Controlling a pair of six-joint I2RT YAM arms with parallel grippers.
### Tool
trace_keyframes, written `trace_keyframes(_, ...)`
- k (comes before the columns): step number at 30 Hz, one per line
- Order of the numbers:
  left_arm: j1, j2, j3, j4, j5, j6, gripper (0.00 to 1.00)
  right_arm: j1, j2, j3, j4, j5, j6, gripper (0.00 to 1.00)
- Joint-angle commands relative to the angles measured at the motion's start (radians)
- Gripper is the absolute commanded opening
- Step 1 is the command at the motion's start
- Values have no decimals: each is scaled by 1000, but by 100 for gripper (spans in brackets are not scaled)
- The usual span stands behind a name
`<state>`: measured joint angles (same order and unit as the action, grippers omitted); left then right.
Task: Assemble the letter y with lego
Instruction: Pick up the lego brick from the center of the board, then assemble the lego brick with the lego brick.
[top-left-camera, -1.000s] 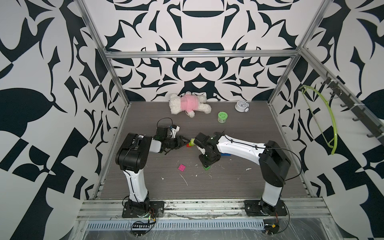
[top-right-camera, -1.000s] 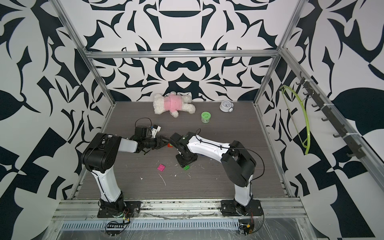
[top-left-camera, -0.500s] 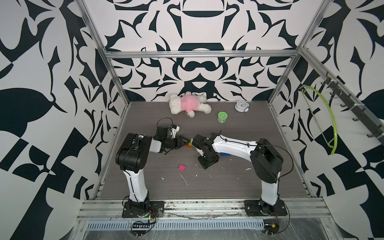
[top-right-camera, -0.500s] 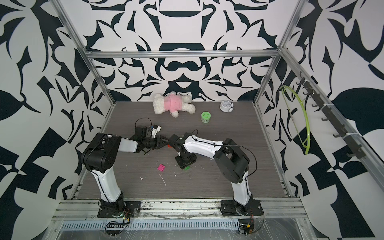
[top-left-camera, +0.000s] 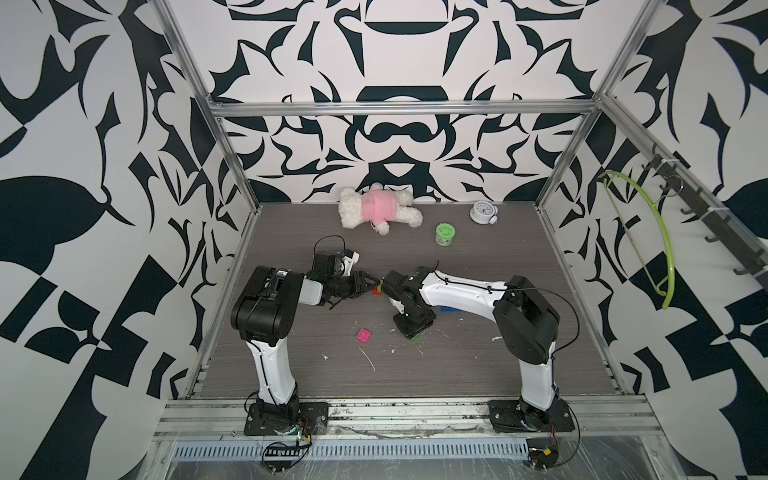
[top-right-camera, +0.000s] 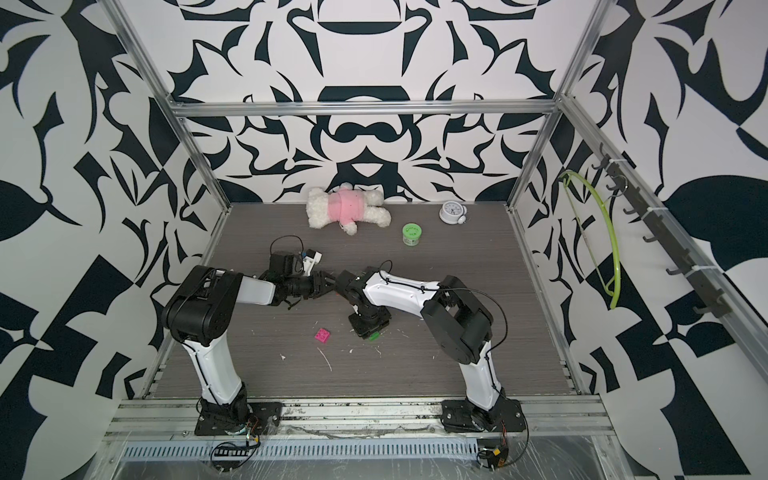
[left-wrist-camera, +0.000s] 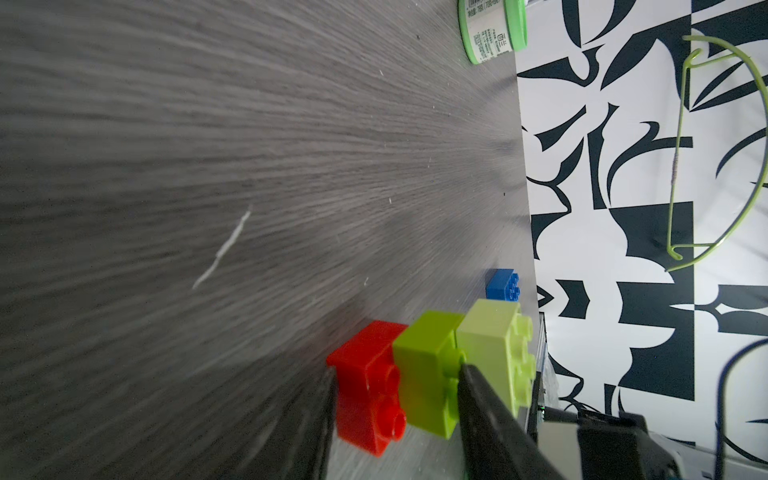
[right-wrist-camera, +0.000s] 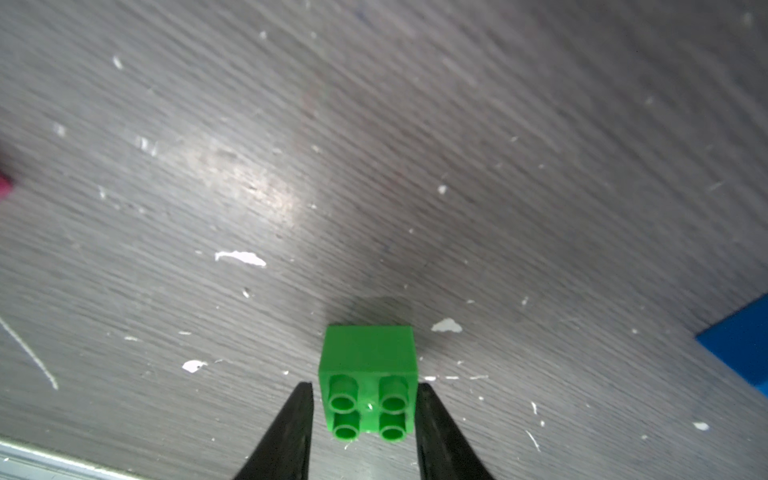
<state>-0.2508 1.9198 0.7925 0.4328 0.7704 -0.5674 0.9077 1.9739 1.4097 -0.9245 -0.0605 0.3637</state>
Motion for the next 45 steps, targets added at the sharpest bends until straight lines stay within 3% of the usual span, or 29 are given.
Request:
trace_keyframes(1, 1, 74, -51, -231, -164, 31, 51, 8, -10, 28, -32, -4, 0, 43)
trace_keyframes(9, 1, 74, -49, -230, -164, 31, 51, 7, -20, 31, -47, 10, -21, 33)
trace_keyframes(13, 1, 72, -52, -232, -164, 31, 51, -15, -72, 55, -94, 85, -123, 30)
trace_keyframes(19, 1, 71, -51, -232, -164, 32, 51, -122, -228, 19, -100, 107, -447, 30)
trace_keyframes(26, 1, 73, -50, -232, -163, 31, 51, -290, -318, -36, -97, 29, -845, 27)
trace_keyframes(32, 1, 77, -50, -234, -159, 29, 51, -333, -329, -71, -51, -15, -1057, 24)
trace_keyframes(45, 1, 79, -49, -235, -160, 28, 51, -357, -167, 8, -94, -9, -1185, 23)
